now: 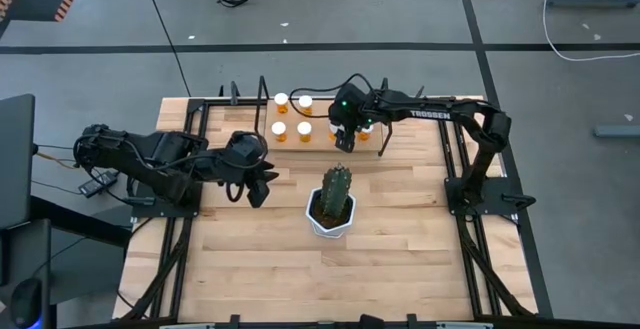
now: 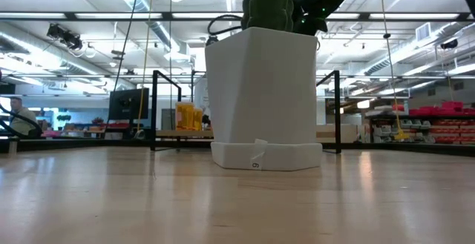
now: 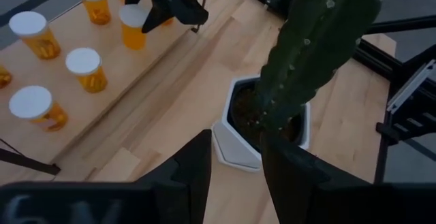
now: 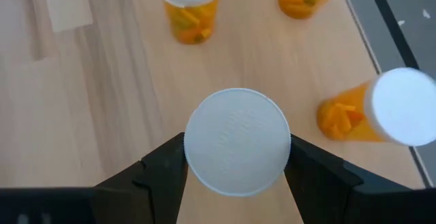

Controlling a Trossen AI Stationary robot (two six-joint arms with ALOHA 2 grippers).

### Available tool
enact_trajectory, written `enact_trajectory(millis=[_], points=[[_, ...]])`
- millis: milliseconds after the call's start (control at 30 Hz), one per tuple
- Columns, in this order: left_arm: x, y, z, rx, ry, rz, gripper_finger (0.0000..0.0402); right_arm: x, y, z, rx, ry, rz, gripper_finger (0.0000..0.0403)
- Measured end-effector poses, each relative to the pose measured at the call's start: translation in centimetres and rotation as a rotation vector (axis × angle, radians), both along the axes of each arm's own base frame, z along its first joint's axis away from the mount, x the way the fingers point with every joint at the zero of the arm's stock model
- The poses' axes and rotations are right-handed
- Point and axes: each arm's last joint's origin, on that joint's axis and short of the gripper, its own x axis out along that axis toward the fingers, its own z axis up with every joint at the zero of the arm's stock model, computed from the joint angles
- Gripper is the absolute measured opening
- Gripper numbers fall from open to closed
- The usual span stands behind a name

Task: Pick and place medicine bottles onto shelf by color
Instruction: Put the orange medicine bottle on the shelf

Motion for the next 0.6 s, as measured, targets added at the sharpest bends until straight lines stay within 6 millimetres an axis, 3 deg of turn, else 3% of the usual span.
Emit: enact_trajectory(millis=[600], points=[[0.13, 0.13, 0.12, 0.012, -0.013, -0.001, 0.0132, 0.43, -0.21, -0.69, -0.006, 0.0, 0.006, 0.0233]])
